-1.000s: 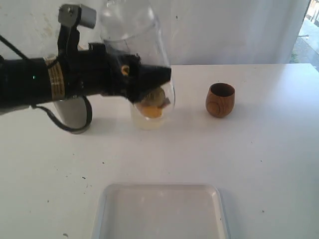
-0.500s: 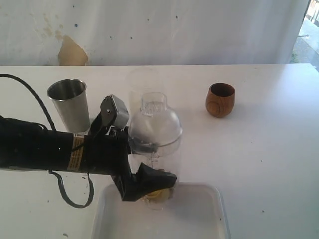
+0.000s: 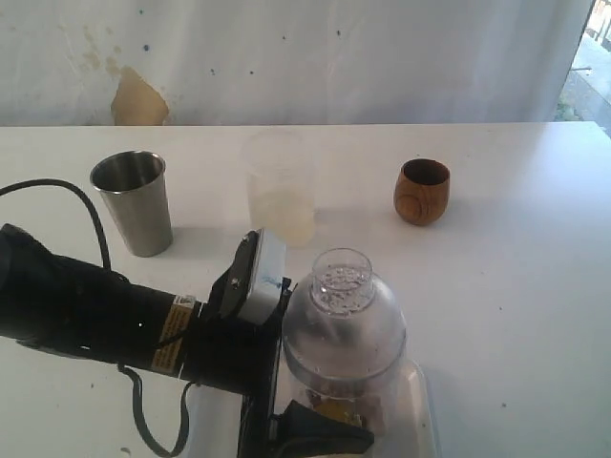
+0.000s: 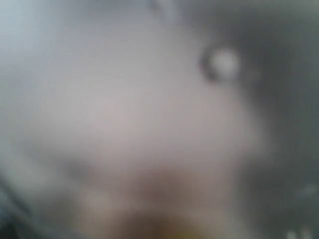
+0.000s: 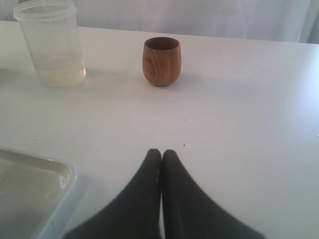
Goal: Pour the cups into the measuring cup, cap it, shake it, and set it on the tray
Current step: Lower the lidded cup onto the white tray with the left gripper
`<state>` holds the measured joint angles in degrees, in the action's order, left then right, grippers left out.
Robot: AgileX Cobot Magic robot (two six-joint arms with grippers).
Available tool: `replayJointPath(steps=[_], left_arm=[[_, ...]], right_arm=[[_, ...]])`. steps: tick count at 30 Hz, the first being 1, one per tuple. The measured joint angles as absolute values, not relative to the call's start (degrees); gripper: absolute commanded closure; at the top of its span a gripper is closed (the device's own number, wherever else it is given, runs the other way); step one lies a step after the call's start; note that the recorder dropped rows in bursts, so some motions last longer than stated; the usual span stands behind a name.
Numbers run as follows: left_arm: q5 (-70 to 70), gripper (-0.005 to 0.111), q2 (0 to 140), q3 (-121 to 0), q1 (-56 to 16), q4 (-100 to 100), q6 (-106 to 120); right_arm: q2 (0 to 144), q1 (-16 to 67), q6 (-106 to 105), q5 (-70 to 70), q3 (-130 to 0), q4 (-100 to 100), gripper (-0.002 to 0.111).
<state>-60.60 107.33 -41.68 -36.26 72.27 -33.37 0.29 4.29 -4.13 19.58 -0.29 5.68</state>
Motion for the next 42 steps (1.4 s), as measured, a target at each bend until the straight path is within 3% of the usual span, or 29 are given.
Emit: replayJointPath(steps=[42], left_arm=[[-59.2,0.107,111.2,-41.7,-36.5,72.3,-27.0]], right_arm=[[0.3,4.3,-4.1,19.6,-0.3,5.7,0.108]])
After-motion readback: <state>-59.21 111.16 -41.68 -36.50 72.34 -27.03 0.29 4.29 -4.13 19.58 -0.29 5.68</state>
